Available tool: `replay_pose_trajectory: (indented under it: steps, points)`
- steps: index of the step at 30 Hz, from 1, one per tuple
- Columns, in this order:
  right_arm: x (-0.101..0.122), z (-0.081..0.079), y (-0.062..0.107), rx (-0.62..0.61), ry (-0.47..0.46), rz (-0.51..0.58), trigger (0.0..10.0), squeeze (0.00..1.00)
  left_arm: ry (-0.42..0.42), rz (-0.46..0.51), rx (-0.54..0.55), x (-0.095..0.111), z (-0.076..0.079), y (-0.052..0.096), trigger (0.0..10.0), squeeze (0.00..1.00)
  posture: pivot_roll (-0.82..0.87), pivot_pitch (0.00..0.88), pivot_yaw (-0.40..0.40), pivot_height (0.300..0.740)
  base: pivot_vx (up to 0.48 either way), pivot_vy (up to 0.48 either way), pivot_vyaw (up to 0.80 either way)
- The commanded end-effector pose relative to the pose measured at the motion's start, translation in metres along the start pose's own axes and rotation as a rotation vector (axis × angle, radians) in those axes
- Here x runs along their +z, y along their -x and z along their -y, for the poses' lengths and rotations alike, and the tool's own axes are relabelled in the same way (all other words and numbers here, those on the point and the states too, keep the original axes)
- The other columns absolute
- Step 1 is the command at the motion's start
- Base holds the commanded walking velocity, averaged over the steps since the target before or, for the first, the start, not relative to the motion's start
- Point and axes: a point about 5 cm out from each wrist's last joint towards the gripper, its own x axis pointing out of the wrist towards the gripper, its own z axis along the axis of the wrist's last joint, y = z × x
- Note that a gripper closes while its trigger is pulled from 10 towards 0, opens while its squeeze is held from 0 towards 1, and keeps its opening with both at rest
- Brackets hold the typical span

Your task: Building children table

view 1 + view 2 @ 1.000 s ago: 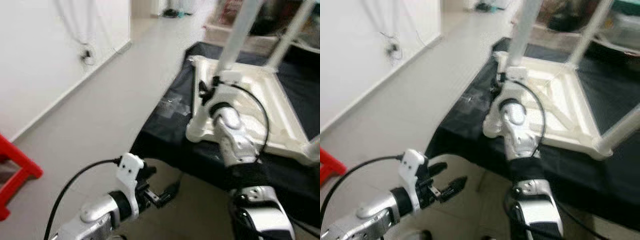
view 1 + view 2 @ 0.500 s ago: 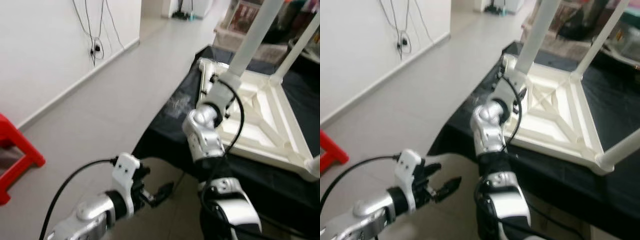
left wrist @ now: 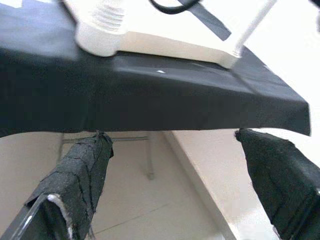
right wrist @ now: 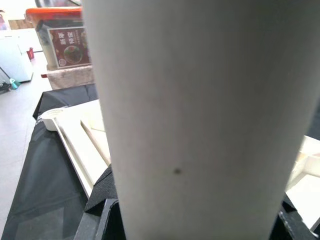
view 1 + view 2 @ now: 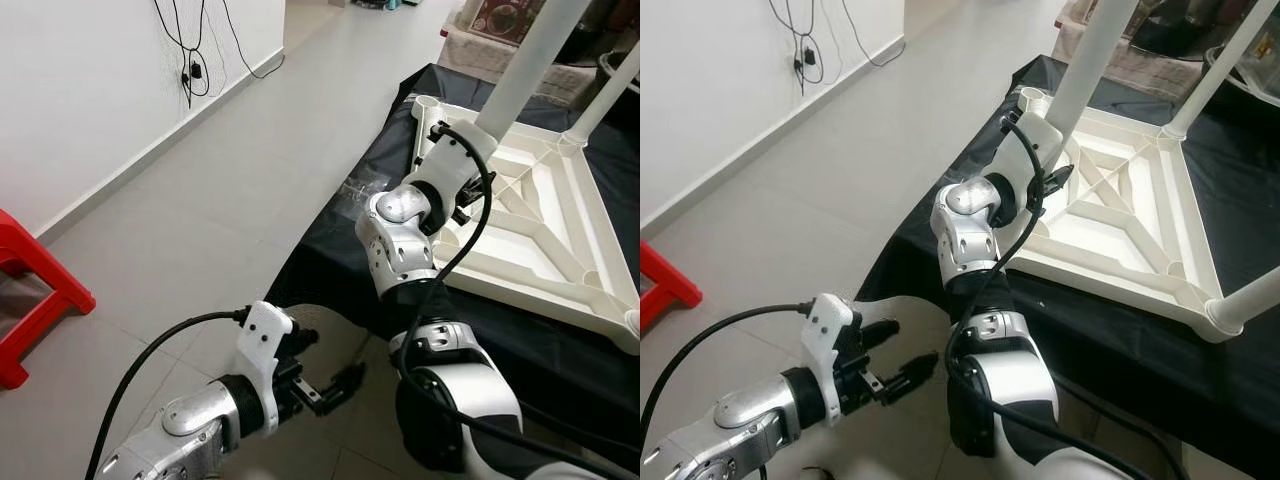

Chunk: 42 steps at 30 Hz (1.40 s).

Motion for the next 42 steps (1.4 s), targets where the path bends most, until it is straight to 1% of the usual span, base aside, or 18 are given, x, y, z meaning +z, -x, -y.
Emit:
replay_pose_trajectory:
  steps: [1, 8, 9, 22, 23, 24, 28, 30, 31, 32, 34, 36, 41, 42]
  points:
    - [-0.04, 0.022, -0.008, -0.088, 0.07, -0.15, 10.0, 0.0, -0.008, 0.001, -0.022, -0.001, 0.004, 0.0, 10.0, 0.0, 0.2, 0.168, -0.104, 0.74, 0.0, 0.0, 0.0]
    - [-0.044, 0.021, -0.008, -0.068, 0.07, -0.161, 10.0, 0.0, -0.006, -0.001, -0.001, -0.002, 0.001, -0.001, 10.0, 0.0, 0.2, 0.16, -0.102, 0.74, 0.0, 0.0, 0.0]
    - [-0.044, 0.019, -0.007, -0.046, 0.061, -0.172, 10.0, 1.0, -0.006, -0.002, 0.003, -0.003, 0.0, -0.001, 10.0, 0.0, 0.19, 0.151, -0.103, 0.74, 0.0, 0.0, 0.0]
    - [-0.042, 0.011, -0.003, 0.042, 0.029, -0.152, 10.0, 1.0, -0.002, -0.009, 0.013, -0.008, -0.002, 0.0, 10.0, 0.0, 0.19, 0.118, -0.098, 0.74, 0.0, 0.0, 0.0]
    - [-0.042, 0.009, -0.001, 0.062, 0.023, -0.156, 10.0, 0.65, -0.003, -0.011, 0.012, -0.008, -0.003, -0.001, 10.0, 0.0, 0.18, 0.118, -0.096, 0.74, 0.0, 0.0, 0.0]
    - [-0.042, 0.008, 0.001, 0.086, 0.008, -0.162, 10.0, 0.0, -0.003, -0.013, 0.011, -0.009, -0.003, -0.001, 10.0, 0.0, 0.18, 0.118, -0.096, 0.74, 0.0, 0.0, 0.0]
    - [-0.042, 0.007, 0.003, 0.101, -0.002, -0.167, 10.0, 0.0, -0.003, -0.013, 0.01, -0.009, -0.003, -0.001, 10.0, 0.0, 0.18, 0.118, -0.096, 0.74, 0.0, 0.0, 0.0]
    - [-0.043, 0.009, 0.006, 0.153, -0.006, -0.172, 10.0, 0.0, -0.004, -0.015, 0.011, -0.009, -0.005, -0.002, 10.0, 0.0, 0.18, 0.111, -0.089, 0.74, 0.0, 0.0, 0.0]
    - [-0.044, 0.011, 0.009, 0.209, -0.002, -0.176, 10.0, 0.0, -0.005, -0.015, 0.012, -0.01, -0.005, -0.003, 10.0, 0.0, 0.18, 0.108, -0.089, 0.74, 0.0, 0.0, 0.0]
    - [-0.044, 0.011, 0.009, 0.209, -0.002, -0.176, 10.0, 0.0, -0.005, -0.015, 0.012, -0.01, -0.005, -0.003, 10.0, 0.0, 0.18, 0.108, -0.089, 0.74, 0.0, 0.0, 0.0]
    - [-0.046, 0.015, 0.013, 0.283, -0.004, -0.189, 10.0, 0.0, -0.007, -0.015, 0.014, -0.01, -0.007, -0.004, 10.0, 0.0, 0.18, 0.1, -0.087, 0.74, 0.0, 0.0, 0.0]
    - [-0.046, 0.018, 0.013, 0.315, -0.008, -0.198, 10.0, 0.0, -0.007, -0.014, 0.017, -0.011, -0.009, -0.006, 10.0, 0.0, 0.17, 0.094, -0.086, 0.74, 0.0, 0.0, 0.0]
    - [-0.046, 0.021, 0.013, 0.335, -0.011, -0.204, 10.0, 0.0, -0.007, -0.013, 0.019, -0.011, -0.01, -0.007, 10.0, 0.0, 0.17, 0.087, -0.085, 0.74, 0.0, 0.0, 0.0]
    - [-0.045, 0.024, 0.014, 0.364, -0.013, -0.207, 10.0, 0.0, -0.008, -0.012, 0.019, -0.012, -0.011, -0.008, 10.0, 0.0, 0.17, 0.084, -0.085, 0.74, 0.0, 0.0, 0.0]
